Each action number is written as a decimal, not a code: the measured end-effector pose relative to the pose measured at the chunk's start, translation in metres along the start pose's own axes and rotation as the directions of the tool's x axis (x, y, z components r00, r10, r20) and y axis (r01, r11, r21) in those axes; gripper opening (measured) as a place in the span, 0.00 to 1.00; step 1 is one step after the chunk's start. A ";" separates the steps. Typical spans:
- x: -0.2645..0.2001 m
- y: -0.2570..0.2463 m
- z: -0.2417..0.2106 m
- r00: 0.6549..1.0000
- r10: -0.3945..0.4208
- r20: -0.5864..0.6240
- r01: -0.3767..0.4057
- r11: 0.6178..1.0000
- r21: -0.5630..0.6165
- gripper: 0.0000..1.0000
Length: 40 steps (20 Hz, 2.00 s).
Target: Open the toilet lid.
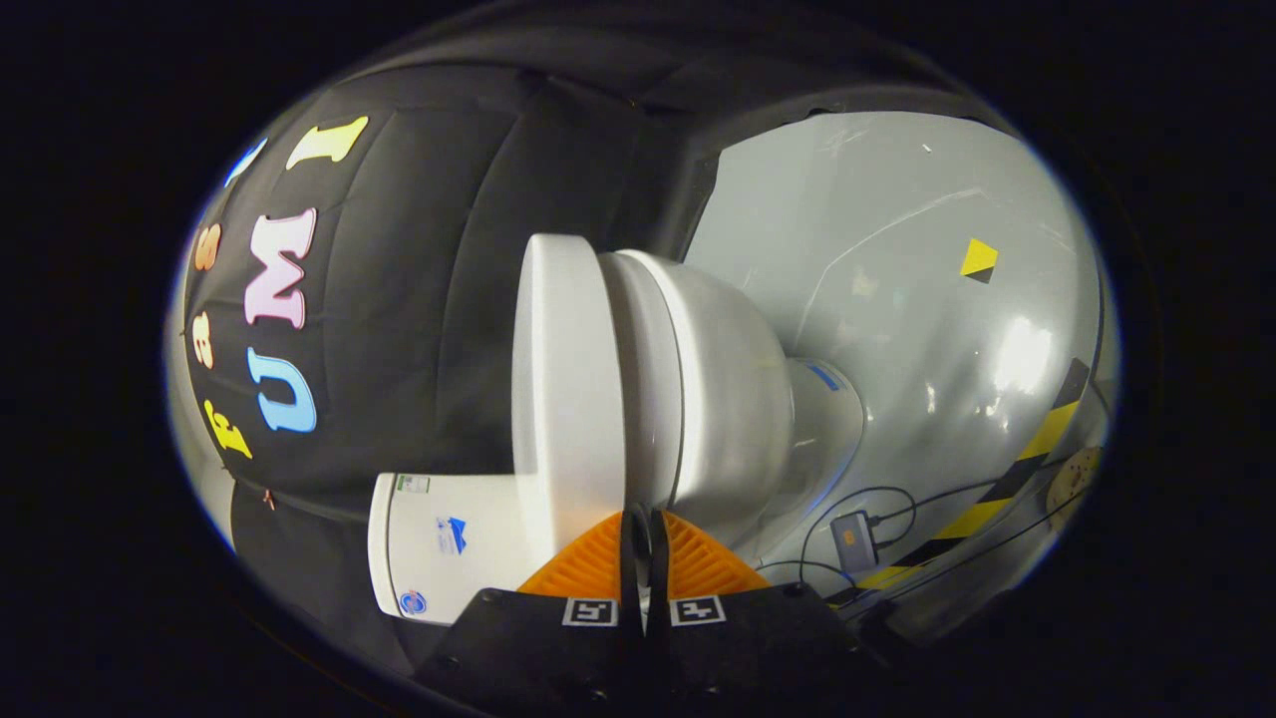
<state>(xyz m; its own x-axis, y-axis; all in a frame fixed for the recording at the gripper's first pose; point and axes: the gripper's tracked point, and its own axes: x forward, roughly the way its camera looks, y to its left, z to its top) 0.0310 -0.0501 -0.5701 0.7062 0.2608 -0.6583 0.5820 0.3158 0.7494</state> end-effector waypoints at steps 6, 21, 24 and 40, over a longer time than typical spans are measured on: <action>-0.010 0.016 -0.001 0.999 -0.028 -0.017 0.027 0.998 -0.059 0.05; -0.068 0.160 -0.026 0.972 -0.166 0.164 0.233 0.758 -0.609 0.05; -0.073 0.185 -0.043 0.962 -0.170 0.215 0.271 0.691 -0.670 0.05; -0.068 0.308 -0.145 0.970 -0.026 0.241 0.227 0.446 -0.866 0.05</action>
<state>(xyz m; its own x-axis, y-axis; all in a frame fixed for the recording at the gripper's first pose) 0.1037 0.1618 -0.3054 0.7669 0.0253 -0.6412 0.0707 0.9898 0.1236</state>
